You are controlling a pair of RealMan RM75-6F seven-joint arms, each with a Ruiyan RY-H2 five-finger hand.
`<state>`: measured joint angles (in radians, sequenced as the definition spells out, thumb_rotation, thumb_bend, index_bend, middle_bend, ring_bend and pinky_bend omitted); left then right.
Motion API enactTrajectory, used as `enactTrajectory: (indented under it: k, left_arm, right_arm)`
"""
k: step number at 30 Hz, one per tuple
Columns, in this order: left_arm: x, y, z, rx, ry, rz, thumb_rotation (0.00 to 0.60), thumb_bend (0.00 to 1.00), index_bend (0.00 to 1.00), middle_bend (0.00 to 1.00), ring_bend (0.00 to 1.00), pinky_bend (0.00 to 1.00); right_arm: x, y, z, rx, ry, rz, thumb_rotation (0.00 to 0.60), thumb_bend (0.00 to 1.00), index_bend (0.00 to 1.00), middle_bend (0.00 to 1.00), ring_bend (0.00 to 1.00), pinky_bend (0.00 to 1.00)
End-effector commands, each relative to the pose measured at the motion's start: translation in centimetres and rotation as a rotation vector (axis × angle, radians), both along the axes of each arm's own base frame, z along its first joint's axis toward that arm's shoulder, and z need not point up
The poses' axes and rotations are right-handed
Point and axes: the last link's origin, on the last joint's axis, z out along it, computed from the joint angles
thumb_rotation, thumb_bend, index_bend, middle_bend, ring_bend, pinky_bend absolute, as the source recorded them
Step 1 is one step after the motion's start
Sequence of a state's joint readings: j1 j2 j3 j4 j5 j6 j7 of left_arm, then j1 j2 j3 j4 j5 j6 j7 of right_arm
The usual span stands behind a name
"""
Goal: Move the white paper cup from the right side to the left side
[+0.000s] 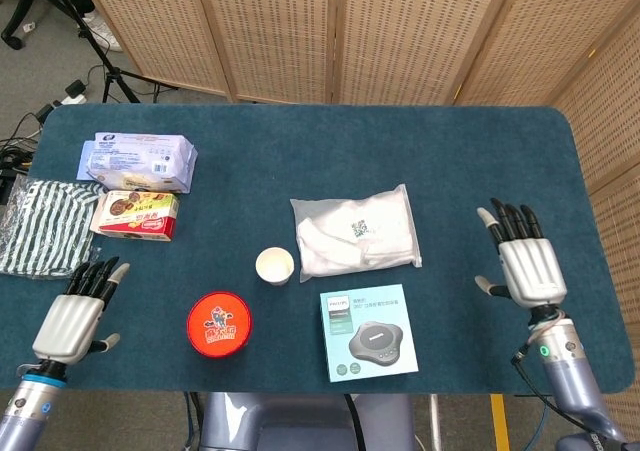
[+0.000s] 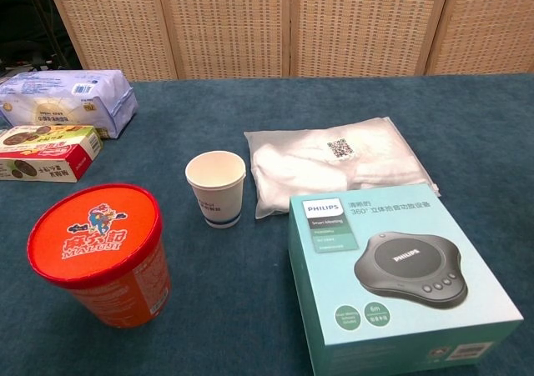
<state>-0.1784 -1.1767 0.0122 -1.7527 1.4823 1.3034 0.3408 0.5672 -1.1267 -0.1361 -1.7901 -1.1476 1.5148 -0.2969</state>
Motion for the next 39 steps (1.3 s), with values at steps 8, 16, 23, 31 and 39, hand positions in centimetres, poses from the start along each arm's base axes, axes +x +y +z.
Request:
enactTrajectory:
  k: [8, 16, 23, 31, 39]
  left_arm:
    - [4.2, 2.9, 0.1, 0.039, -0.072, -0.084, 0.6, 0.03, 0.0, 0.0, 0.0, 0.0]
    - [8.4, 5.5, 0.0, -0.005, -0.131, -0.092, 0.6, 0.03, 0.0, 0.0, 0.0, 0.0]
    - [13.0, 8.7, 0.6, -0.043, -0.169, -0.108, 0.6, 0.08, 0.0, 0.0, 0.0, 0.0]
    - [16.2, 11.2, -0.6, -0.147, -0.191, -0.044, 0.6, 0.11, 0.03, 0.0, 0.0, 0.0]
    - [19.3, 13.5, -2.4, -0.243, -0.138, 0.022, 0.6, 0.13, 0.05, 0.0, 0.0, 0.0]
  right_arm:
    - [-5.1, 5.4, -0.5, -0.073, -0.09, -0.032, 0.6, 0.2, 0.08, 0.0, 0.0, 0.0]
    - [-7.5, 5.5, -0.2, -0.093, -0.147, -0.068, 0.6, 0.19, 0.08, 0.0, 0.0, 0.0]
    - [-8.5, 5.0, 0.5, -0.115, -0.186, -0.07, 0.6, 0.18, 0.08, 0.0, 0.0, 0.0]
    - [-8.8, 5.2, 0.8, -0.125, -0.21, -0.069, 0.6, 0.18, 0.08, 0.0, 0.0, 0.0]
    - [-9.1, 5.3, 1.7, -0.163, -0.228, -0.076, 0.6, 0.18, 0.08, 0.0, 0.0, 0.0]
